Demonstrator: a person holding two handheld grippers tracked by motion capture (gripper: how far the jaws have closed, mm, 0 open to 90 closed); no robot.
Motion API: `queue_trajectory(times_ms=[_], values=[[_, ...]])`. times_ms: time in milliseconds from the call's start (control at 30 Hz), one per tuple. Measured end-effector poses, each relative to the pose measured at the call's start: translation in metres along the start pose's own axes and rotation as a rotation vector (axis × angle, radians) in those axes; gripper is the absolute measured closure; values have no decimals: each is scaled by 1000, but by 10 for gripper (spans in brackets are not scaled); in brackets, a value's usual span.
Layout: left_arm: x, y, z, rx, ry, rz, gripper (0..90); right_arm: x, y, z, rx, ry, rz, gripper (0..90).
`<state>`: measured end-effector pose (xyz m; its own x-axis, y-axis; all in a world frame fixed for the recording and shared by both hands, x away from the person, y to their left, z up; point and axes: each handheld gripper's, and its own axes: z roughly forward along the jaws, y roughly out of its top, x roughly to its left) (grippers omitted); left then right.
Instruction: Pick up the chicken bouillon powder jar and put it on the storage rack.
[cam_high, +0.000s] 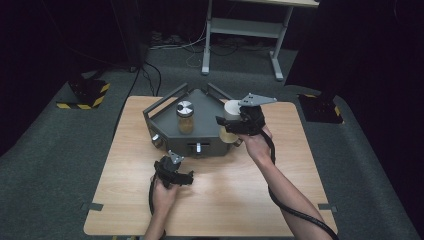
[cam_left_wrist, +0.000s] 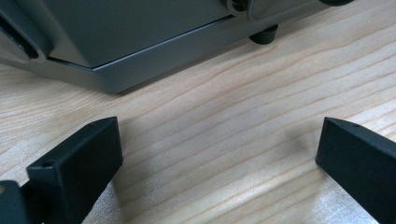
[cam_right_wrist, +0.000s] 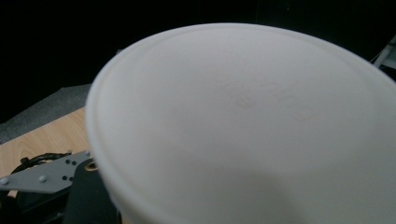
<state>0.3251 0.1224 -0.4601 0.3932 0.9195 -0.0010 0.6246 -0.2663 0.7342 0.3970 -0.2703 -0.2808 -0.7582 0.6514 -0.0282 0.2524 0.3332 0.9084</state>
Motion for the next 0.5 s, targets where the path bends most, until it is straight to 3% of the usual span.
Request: queue_trajectory(times_ms=[267,500], values=[[0,0,0,1,-2,1,4,-1,6,22,25,-42,0,357],[0,0,0,1,-1,1,5,-4,8,36,25,-60,28,357]])
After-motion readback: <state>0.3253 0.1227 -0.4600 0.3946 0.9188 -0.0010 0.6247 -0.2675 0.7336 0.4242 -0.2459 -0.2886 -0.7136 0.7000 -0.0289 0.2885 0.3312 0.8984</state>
